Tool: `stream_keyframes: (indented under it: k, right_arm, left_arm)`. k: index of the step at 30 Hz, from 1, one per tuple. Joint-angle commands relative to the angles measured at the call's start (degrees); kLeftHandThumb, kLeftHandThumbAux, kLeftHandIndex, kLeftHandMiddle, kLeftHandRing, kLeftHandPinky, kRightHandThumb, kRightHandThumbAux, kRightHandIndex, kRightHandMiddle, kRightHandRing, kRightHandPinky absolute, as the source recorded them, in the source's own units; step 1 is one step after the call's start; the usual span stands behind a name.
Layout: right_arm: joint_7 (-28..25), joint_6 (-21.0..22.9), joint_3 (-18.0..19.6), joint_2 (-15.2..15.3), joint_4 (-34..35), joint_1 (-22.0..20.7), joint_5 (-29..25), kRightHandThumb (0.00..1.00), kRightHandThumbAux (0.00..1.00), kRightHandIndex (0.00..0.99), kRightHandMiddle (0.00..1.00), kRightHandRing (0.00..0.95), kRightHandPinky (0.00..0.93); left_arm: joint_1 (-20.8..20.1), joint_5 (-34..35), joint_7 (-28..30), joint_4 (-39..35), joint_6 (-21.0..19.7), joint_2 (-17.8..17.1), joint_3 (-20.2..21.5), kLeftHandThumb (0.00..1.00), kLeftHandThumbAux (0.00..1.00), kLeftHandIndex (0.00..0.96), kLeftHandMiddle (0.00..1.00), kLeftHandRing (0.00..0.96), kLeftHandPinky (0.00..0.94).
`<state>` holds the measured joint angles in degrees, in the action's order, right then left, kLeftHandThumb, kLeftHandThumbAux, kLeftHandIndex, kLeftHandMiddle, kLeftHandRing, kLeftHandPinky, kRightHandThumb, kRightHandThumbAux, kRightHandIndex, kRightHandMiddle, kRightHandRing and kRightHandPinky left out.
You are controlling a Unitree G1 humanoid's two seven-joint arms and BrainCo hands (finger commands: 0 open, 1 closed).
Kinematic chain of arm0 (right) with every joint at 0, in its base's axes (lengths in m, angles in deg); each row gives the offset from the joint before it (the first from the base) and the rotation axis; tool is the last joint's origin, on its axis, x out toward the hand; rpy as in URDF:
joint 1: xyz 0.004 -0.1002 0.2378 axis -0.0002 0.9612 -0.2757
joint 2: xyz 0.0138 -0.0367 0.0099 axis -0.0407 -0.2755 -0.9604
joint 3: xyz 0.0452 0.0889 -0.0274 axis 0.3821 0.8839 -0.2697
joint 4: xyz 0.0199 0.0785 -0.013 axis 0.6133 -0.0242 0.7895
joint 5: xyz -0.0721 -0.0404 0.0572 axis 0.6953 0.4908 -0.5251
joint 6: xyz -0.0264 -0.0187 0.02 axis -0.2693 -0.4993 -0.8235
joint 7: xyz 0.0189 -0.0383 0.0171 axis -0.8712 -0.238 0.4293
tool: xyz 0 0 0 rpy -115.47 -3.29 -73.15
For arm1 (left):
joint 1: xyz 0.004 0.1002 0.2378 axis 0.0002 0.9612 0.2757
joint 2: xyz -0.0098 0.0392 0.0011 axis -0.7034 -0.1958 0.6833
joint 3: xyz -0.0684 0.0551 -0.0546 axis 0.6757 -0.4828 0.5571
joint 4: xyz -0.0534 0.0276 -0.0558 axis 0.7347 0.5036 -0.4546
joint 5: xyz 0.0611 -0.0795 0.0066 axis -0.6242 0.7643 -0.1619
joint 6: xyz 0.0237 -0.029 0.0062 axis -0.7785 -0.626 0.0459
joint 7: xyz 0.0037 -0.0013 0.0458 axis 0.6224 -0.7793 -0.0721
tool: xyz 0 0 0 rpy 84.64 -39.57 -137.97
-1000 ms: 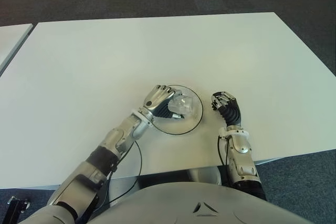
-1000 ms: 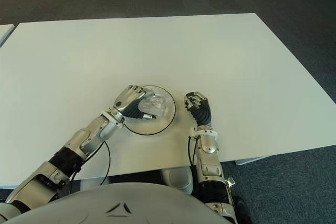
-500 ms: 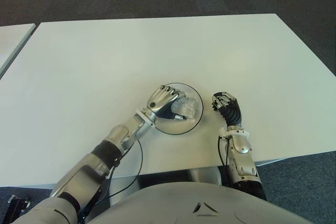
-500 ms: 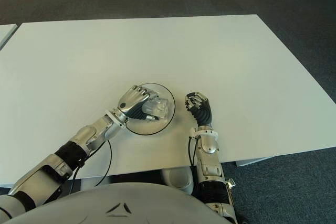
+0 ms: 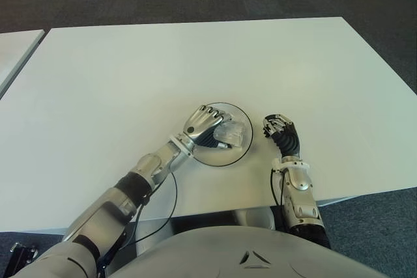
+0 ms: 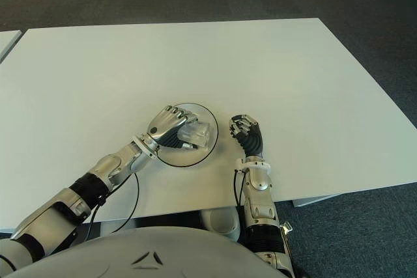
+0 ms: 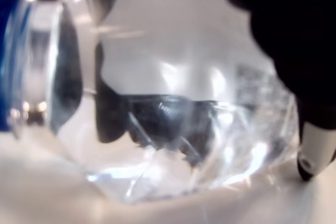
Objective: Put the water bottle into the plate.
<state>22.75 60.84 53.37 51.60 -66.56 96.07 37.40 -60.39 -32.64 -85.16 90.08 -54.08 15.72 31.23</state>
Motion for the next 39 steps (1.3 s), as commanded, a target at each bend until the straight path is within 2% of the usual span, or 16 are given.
stream_keyframes:
  k: [1, 4, 6, 9, 11, 13, 14, 15, 16, 18, 23, 25, 27, 31, 33, 39]
  right_arm:
    - [-0.4, 1.8, 0.1, -0.2, -1.5, 0.9, -0.6, 0.703, 0.73, 0.437, 0.665, 0.649, 0.638]
    - [-0.5, 1.7, 0.1, -0.1, -1.6, 0.8, -0.7, 0.703, 0.73, 0.437, 0.665, 0.649, 0.642]
    - [-0.4, 1.7, 0.1, -0.1, -1.7, 0.8, -0.6, 0.704, 0.729, 0.437, 0.663, 0.649, 0.646]
    - [-0.3, 1.8, 0.1, -0.1, -1.7, 0.7, -0.4, 0.704, 0.729, 0.437, 0.662, 0.65, 0.65]
    - [-0.2, 1.8, 0.1, -0.1, -1.7, 0.7, -0.3, 0.704, 0.729, 0.437, 0.661, 0.65, 0.652]
    - [-0.1, 1.7, 0.0, -0.1, -1.7, 0.7, -0.1, 0.704, 0.729, 0.437, 0.661, 0.65, 0.652]
    - [-0.1, 1.6, 0.0, -0.1, -1.8, 0.7, -0.1, 0.704, 0.729, 0.437, 0.661, 0.65, 0.653]
    - [0.0, 1.6, 0.0, -0.1, -1.8, 0.7, 0.0, 0.704, 0.729, 0.437, 0.661, 0.65, 0.653]
    - [0.0, 1.5, 0.0, -0.1, -1.8, 0.6, 0.1, 0.705, 0.729, 0.437, 0.661, 0.65, 0.651]
    - [0.1, 1.5, 0.0, -0.1, -1.8, 0.7, 0.1, 0.705, 0.729, 0.437, 0.66, 0.648, 0.647]
    - [0.2, 1.5, 0.1, -0.1, -1.8, 0.7, 0.0, 0.705, 0.729, 0.437, 0.654, 0.644, 0.64]
    - [0.1, 1.5, 0.1, -0.1, -1.8, 0.7, -0.2, 0.705, 0.729, 0.437, 0.653, 0.643, 0.638]
    - [0.0, 1.5, 0.1, -0.2, -1.8, 0.7, -0.3, 0.704, 0.729, 0.437, 0.65, 0.641, 0.638]
    - [0.0, 1.5, 0.1, -0.3, -1.9, 0.6, -0.3, 0.704, 0.729, 0.437, 0.649, 0.642, 0.645]
    - [0.1, 1.5, 0.0, -0.3, -1.8, 0.6, -0.3, 0.705, 0.729, 0.437, 0.649, 0.644, 0.65]
    - [0.1, 1.6, -0.1, -0.4, -1.7, 0.8, -0.1, 0.705, 0.729, 0.437, 0.651, 0.646, 0.649]
  left_arm:
    - [1.2, -0.4, 0.2, 2.7, -0.3, -0.1, -1.3, 0.744, 0.697, 0.443, 0.876, 0.876, 0.88]
    - [1.3, 0.3, 0.2, 2.8, 0.2, -0.1, -1.2, 0.742, 0.696, 0.443, 0.846, 0.846, 0.832]
    - [1.4, 1.3, 0.8, 2.9, 0.9, -0.1, -1.0, 0.739, 0.692, 0.442, 0.794, 0.797, 0.759]
    - [1.4, 2.6, 1.8, 3.1, 2.0, -0.1, -0.9, 0.736, 0.689, 0.439, 0.751, 0.754, 0.697]
    - [1.3, 3.3, 2.5, 3.3, 2.8, -0.2, -0.9, 0.733, 0.687, 0.436, 0.733, 0.734, 0.676]
    - [1.0, 3.5, 3.1, 3.5, 3.6, -0.5, -1.2, 0.728, 0.687, 0.431, 0.596, 0.59, 0.564]
    - [0.8, 3.6, 3.4, 3.7, 3.9, -0.6, -1.4, 0.707, 0.608, 0.373, 0.485, 0.472, 0.459]
    - [0.4, 3.3, 3.8, 3.9, 4.3, -0.8, -1.7, 0.699, 0.58, 0.352, 0.445, 0.43, 0.421]
    - [0.2, 3.2, 4.1, 4.0, 4.5, -0.9, -2.0, 0.661, 0.539, 0.291, 0.364, 0.345, 0.335]
    - [-0.3, 2.5, 4.2, 4.4, 4.7, -1.1, -2.5, 0.596, 0.499, 0.211, 0.261, 0.24, 0.22]
    - [-1.1, 1.1, 3.6, 4.9, 4.7, -1.4, -3.2, 0.453, 0.494, 0.113, 0.148, 0.125, 0.063]
    - [-1.2, 0.7, 3.5, 4.8, 4.6, -1.5, -3.4, 0.402, 0.499, 0.088, 0.124, 0.1, 0.032]
    - [-1.2, 0.5, 3.7, 4.3, 4.5, -1.9, -3.4, 0.289, 0.505, 0.051, 0.086, 0.06, 0.013]
    - [-1.1, 0.7, 4.1, 3.8, 4.5, -2.2, -3.4, 0.167, 0.501, 0.014, 0.054, 0.021, 0.003]
    - [-1.1, 0.8, 4.2, 3.6, 4.6, -2.4, -3.4, 0.075, 0.477, 0.005, 0.044, 0.008, 0.001]
    - [-1.1, 1.0, 4.5, 2.5, 5.0, -3.0, -3.4, 0.007, 0.428, 0.0, 0.027, 0.0, 0.0]
